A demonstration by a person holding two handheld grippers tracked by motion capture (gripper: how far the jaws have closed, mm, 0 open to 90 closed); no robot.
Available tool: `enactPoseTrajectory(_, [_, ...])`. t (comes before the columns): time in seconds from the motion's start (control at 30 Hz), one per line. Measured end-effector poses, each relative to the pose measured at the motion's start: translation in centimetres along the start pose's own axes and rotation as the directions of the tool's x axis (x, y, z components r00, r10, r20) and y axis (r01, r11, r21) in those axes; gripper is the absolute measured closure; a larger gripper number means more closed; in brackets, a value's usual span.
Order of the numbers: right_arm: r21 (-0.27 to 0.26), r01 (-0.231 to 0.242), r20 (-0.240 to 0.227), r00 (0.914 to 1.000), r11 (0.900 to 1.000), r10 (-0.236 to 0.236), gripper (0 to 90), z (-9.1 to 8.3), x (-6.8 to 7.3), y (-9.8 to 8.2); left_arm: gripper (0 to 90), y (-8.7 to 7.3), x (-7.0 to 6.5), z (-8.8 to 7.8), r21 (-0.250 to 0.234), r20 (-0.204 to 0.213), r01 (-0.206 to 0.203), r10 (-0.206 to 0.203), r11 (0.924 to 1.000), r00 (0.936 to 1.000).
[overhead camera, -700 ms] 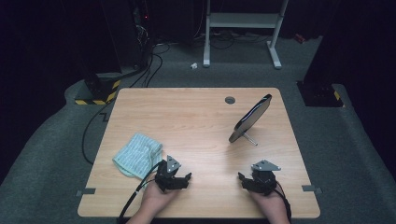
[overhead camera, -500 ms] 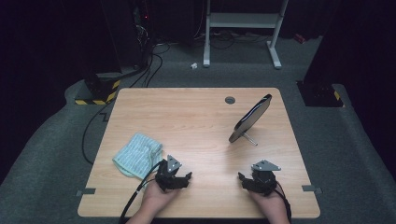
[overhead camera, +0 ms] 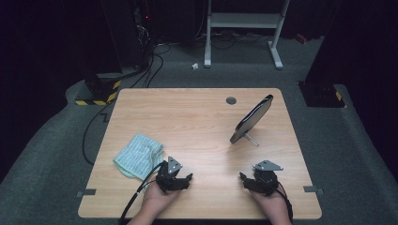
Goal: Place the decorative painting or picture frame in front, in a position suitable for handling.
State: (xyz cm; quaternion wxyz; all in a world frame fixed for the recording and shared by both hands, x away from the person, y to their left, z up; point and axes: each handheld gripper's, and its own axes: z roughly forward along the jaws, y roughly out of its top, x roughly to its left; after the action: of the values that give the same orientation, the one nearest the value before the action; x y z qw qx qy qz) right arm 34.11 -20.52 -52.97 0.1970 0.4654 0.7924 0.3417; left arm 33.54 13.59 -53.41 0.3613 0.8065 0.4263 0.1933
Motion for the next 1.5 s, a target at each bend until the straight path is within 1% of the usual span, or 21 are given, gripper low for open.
enactPoseTrajectory(0.07, [-0.001, -0.004, -0.002, 1.0, 1.0, 0.004, 29.5, 0.0, -0.1, 0.0, 30.0, 0.0, 0.1, -0.1, -0.001, 0.007, -0.007, 0.007, 1.0, 1.0])
enactPoseTrajectory(0.17, [0.001, 0.001, 0.002, 1.0, 1.0, -0.001, 29.5, 0.0, 0.0, 0.0, 29.3, 0.1, 0.1, -0.4, 0.006, 0.008, -0.02, 0.02, 0.9998, 0.9998])
enactPoseTrajectory(0.3, [-0.002, -0.005, -0.005, 1.0, 1.0, 0.005, 29.4, 0.0, -0.1, 0.0, 29.8, 0.6, 0.5, -2.1, -0.048, 0.038, -0.025, 0.027, 0.9985, 0.9989])
enactPoseTrajectory(0.37, [-0.004, -0.012, -0.011, 0.9999, 1.0, 0.012, 29.1, 0.0, -0.2, 0.0, 29.7, 0.8, 1.1, -3.3, -0.078, 0.026, -0.033, 0.035, 0.9964, 0.999])
enactPoseTrajectory(0.4, [-0.006, -0.014, -0.013, 0.9998, 1.0, 0.014, 29.4, -0.1, -0.2, 0.0, 29.6, 0.9, 1.7, -4.0, -0.093, 0.003, -0.034, 0.035, 0.9951, 0.9994])
enactPoseTrajectory(0.53, [-0.049, -0.016, 0.006, 0.9998, 0.999, 0.016, 29.1, -0.5, -0.2, -0.3, 29.9, 0.2, 4.1, -5.9, -0.131, -0.024, -0.001, -0.002, 0.9914, 0.9997])
enactPoseTrajectory(0.6, [-0.059, -0.015, 0.011, 0.9998, 0.998, 0.016, 28.1, -0.6, -0.3, -0.3, 30.3, -0.6, 5.5, -6.5, -0.127, -0.054, 0.0, -0.007, 0.9919, 0.9985])
enactPoseTrajectory(0.7, [-0.071, -0.023, 0.022, 0.9995, 0.997, 0.024, 26.5, -0.8, -0.3, -0.4, 31.5, -2.4, 7.8, -7.1, -0.117, -0.053, 0.041, -0.048, 0.9923, 0.9975])
enactPoseTrajectory(0.77, [-0.072, -0.023, 0.034, 0.9991, 0.997, 0.025, 25.7, -0.8, -0.3, -0.4, 32.4, -3.4, 8.8, -7.3, -0.108, -0.069, 0.044, -0.052, 0.9932, 0.9963])
enactPoseTrajectory(0.83, [-0.08, -0.03, 0.038, 0.9988, 0.996, 0.033, 25.6, -0.8, -0.2, -0.4, 33.2, -4.4, 9.8, -7.5, -0.113, -0.107, 0.054, -0.066, 0.9921, 0.9921])
enactPoseTrajectory(0.87, [-0.084, -0.032, 0.038, 0.9986, 0.996, 0.035, 26.9, -0.9, -0.2, -0.3, 33.5, -5.1, 10.4, -7.5, -0.13, -0.13, 0.071, -0.088, 0.9889, 0.9875])
enactPoseTrajectory(0.9, [-0.094, -0.03, 0.05, 0.9982, 0.995, 0.035, 28.8, -1.0, 0.0, -0.2, 33.3, -5.5, 10.9, -7.6, -0.137, -0.132, 0.088, -0.106, 0.9867, 0.9855])
enactPoseTrajectory(0.97, [-0.111, -0.018, 0.07, 0.9972, 0.994, 0.026, 29.8, -1.1, 0.2, 0.2, 32.8, -6.1, 11.9, -7.5, -0.153, -0.14, 0.145, -0.166, 0.9776, 0.9761])
enactPoseTrajectory(1.0, [-0.115, -0.024, 0.079, 0.9963, 0.993, 0.033, 29.6, -1.1, 0.2, 0.5, 32.8, -6.1, 12.1, -7.6, -0.16, -0.125, 0.168, -0.189, 0.9726, 0.974])
enactPoseTrajectory(1.07, [-0.124, -0.034, 0.087, 0.9952, 0.992, 0.045, 28.8, -1.1, 0.3, 1.0, 32.9, -6.2, 12.3, -7.7, -0.183, -0.114, 0.17, -0.192, 0.9684, 0.9747])
enactPoseTrajectory(1.13, [-0.134, -0.054, 0.078, 0.9948, 0.99, 0.065, 27.7, -1.0, 0.4, 1.5, 33.1, -6.3, 12.4, -7.6, -0.173, -0.099, 0.182, -0.201, 0.968, 0.9746])
enactPoseTrajectory(1.2, [-0.146, -0.063, 0.081, 0.9938, 0.987, 0.076, 26.3, -0.8, 0.7, 2.2, 33.6, -6.3, 12.3, -7.5, -0.162, -0.104, 0.172, -0.191, 0.9716, 0.9761])
enactPoseTrajectory(1.27, [-0.16, -0.064, 0.075, 0.9943, 0.985, 0.077, 24.9, -0.5, 1.0, 2.9, 33.6, -6.2, 11.9, -7.3, -0.138, -0.125, 0.141, -0.158, 0.9804, 0.9794])
enactPoseTrajectory(1.3, [-0.176, -0.058, 0.074, 0.9946, 0.983, 0.072, 22.7, -0.4, 1.6, 3.7, 33.5, -6.2, 11.7, -7.2, -0.126, -0.135, 0.129, -0.146, 0.9836, 0.9801])
enactPoseTrajectory(1.33, [-0.176, -0.058, 0.074, 0.9946, 0.983, 0.072, 22.7, -0.4, 1.6, 3.7, 33.5, -6.2, 11.6, -7.2, -0.12, -0.14, 0.118, -0.135, 0.9858, 0.981])
enactPoseTrajectory(1.5, [-0.212, -0.031, 0.081, 0.9955, 0.977, 0.049, 16.1, -0.4, 2.5, 5.8, 32.6, -6.1, 11.7, -6.9, -0.098, -0.14, 0.138, -0.151, 0.9855, 0.9786])
